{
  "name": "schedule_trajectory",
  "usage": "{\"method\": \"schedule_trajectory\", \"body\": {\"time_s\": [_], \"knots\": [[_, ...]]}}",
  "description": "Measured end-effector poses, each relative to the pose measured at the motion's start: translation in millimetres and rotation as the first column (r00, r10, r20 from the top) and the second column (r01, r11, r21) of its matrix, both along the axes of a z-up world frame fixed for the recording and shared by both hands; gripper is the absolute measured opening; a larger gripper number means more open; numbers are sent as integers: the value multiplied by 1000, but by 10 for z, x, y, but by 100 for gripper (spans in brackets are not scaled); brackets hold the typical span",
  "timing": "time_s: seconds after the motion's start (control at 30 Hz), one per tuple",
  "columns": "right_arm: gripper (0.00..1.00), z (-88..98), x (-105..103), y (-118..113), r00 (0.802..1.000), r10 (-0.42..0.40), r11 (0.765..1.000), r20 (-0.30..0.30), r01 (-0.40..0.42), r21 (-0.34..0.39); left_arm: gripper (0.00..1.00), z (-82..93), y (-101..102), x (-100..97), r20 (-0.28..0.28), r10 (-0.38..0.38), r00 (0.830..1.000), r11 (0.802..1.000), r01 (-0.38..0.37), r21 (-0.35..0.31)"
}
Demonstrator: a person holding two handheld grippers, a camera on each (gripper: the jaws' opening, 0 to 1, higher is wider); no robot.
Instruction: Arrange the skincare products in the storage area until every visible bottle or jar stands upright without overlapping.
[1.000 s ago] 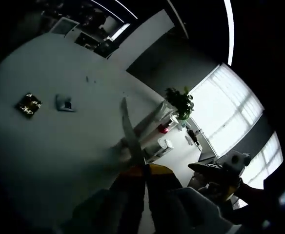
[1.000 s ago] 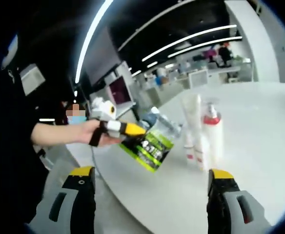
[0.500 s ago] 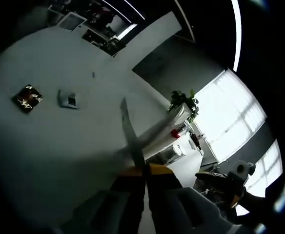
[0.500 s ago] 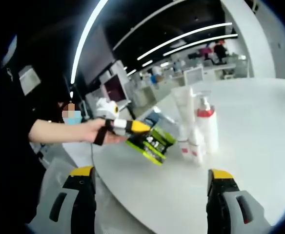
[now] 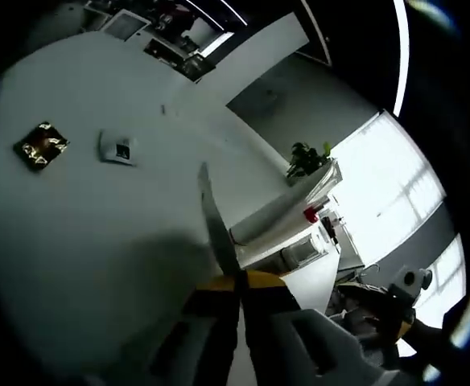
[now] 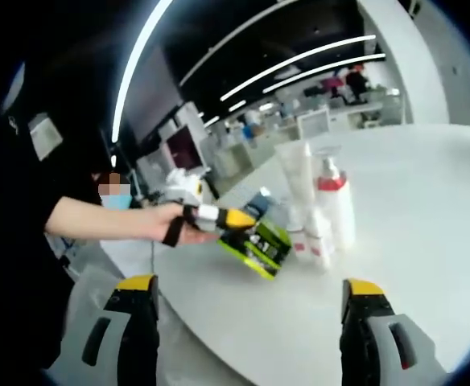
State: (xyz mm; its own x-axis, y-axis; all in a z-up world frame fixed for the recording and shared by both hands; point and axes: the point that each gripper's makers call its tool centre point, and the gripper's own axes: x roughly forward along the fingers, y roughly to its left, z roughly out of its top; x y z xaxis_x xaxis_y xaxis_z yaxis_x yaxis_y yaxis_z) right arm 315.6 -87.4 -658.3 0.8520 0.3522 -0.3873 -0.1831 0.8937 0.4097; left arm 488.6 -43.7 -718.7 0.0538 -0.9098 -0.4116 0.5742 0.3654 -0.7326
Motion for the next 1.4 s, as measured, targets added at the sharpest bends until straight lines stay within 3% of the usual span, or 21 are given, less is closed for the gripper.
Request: {"method": "schedule_trajectory", "body": {"time_s": [0.53,0.93,1.4], "knots": [[97,-28,-6,2,1000,2,1000,-12,-2,6,1,-248,47,42,-16,34,999,995,-32,92],[96,-30,-9,4,1000,2,1000,-17,-1,16,4,-359,138,79,17,56,998,984,-58,167],[96,-33,-12,8,1000,4,1000,-20,-4,19,22,-462,233,68,36,59,998,966,-67,248]]}}
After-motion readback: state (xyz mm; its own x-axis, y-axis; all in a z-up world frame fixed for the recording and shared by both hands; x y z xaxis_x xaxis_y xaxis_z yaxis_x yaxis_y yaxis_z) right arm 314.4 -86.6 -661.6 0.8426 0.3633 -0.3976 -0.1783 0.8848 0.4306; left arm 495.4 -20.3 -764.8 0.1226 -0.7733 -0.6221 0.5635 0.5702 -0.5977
